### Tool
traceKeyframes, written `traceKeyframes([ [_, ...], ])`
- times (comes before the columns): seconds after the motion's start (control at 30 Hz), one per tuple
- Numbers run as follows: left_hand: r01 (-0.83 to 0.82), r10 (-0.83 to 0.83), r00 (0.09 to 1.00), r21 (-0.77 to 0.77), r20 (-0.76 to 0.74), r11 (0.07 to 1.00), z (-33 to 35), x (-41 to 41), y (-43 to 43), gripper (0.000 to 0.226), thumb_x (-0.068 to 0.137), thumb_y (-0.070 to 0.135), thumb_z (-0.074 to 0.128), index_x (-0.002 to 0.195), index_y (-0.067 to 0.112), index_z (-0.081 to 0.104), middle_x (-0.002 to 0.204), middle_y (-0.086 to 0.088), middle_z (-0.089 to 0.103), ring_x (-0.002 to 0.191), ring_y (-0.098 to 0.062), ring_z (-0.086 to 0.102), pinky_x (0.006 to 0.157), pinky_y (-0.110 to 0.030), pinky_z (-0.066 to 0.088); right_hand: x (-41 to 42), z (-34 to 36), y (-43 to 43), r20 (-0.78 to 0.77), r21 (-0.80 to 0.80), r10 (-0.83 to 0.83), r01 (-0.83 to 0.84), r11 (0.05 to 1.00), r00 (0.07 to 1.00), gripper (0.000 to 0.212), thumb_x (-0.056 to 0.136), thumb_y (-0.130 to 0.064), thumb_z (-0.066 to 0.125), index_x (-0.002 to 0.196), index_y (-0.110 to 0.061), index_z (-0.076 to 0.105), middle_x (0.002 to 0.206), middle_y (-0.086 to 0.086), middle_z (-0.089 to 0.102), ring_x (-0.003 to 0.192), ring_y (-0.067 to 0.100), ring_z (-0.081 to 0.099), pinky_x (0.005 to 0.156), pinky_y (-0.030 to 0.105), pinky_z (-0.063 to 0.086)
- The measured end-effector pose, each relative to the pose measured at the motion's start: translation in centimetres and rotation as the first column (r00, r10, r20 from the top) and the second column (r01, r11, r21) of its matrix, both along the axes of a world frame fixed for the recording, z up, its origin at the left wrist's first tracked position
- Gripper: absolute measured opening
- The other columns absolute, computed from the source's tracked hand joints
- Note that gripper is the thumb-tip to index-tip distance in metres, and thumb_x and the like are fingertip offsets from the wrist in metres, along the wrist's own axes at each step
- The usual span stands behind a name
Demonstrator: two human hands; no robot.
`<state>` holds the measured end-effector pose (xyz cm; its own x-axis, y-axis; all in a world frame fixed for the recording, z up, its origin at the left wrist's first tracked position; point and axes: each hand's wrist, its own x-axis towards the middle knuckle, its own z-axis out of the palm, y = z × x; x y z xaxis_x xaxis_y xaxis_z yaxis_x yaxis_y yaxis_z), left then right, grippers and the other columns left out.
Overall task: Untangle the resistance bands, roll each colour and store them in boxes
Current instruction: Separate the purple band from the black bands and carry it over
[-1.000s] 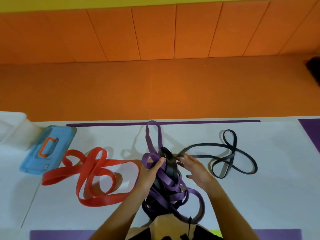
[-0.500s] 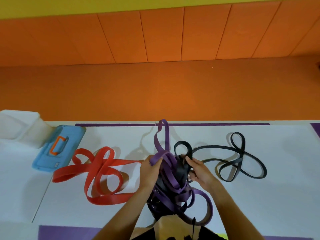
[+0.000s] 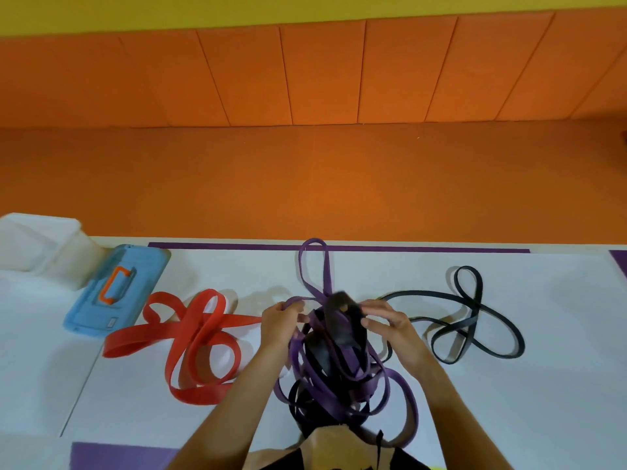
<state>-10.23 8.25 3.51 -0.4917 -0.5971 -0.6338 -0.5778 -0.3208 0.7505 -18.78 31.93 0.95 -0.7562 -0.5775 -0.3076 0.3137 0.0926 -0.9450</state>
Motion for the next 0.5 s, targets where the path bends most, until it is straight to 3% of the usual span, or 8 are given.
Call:
traceKeyframes([
  [0.1,-0.005,0.007,0.998,0.036,-0.059,0.999,0.3,-0.2,0.4,0.009,0.101,0.020,0.065,0.101,0.019,0.074,0.074,-0.004,0.080,0.045,-0.016,0.050,0.048,-0.025,0.047,0.1,-1.0,-0.3,-0.117,0.102,0.150,-0.139,0.985,0.982,0.027,0.097,-0.007,0.073,0.110,-0.028,0.084,0.153,-0.017,0.049,0.144,-0.005,0.041,0.115,0.019,0.033],
  [0.17,0.140,-0.141,0.985,-0.016,-0.104,0.990,0.5,-0.4,0.9,0.006,0.098,0.021,0.070,0.103,0.018,0.073,0.079,-0.001,0.081,0.046,-0.010,0.054,0.050,-0.021,0.048,0.4,-1.5,-0.9,-0.167,0.183,0.189,-0.158,0.970,0.968,0.029,0.098,-0.012,0.072,0.108,-0.037,0.083,0.154,-0.021,0.046,0.144,-0.009,0.038,0.113,0.016,0.031],
  [0.3,0.489,-0.522,0.838,-0.204,-0.160,0.848,1.1,-0.2,1.8,0.021,0.086,0.028,0.085,0.101,0.026,0.072,0.086,0.010,0.077,0.070,-0.009,0.073,0.062,-0.018,0.054,0.8,-2.6,-2.2,-0.350,0.266,0.059,0.039,0.963,0.935,0.037,0.098,-0.008,0.069,0.109,-0.042,0.080,0.131,-0.017,0.063,0.126,0.002,0.058,0.102,0.018,0.048],
  [0.4,0.540,-0.588,0.774,-0.239,-0.234,0.807,1.4,0.1,1.9,0.021,0.087,0.039,0.081,0.105,0.032,0.072,0.092,0.005,0.078,0.079,-0.014,0.074,0.064,-0.019,0.054,0.4,-2.7,-2.2,-0.506,0.281,-0.046,0.215,0.935,0.861,0.040,0.095,-0.006,0.072,0.109,-0.042,0.079,0.111,-0.016,0.067,0.105,0.006,0.068,0.087,0.018,0.055],
  [0.5,0.521,-0.566,0.769,-0.222,-0.297,0.824,1.7,0.2,2.0,0.013,0.090,0.043,0.077,0.101,0.037,0.074,0.091,0.002,0.079,0.073,-0.008,0.070,0.064,-0.019,0.052,-0.1,-2.5,-1.8,-0.607,0.300,-0.068,0.307,0.903,0.792,0.033,0.093,-0.009,0.076,0.104,-0.040,0.076,0.106,-0.020,0.060,0.091,0.007,0.070,0.073,0.021,0.057],
])
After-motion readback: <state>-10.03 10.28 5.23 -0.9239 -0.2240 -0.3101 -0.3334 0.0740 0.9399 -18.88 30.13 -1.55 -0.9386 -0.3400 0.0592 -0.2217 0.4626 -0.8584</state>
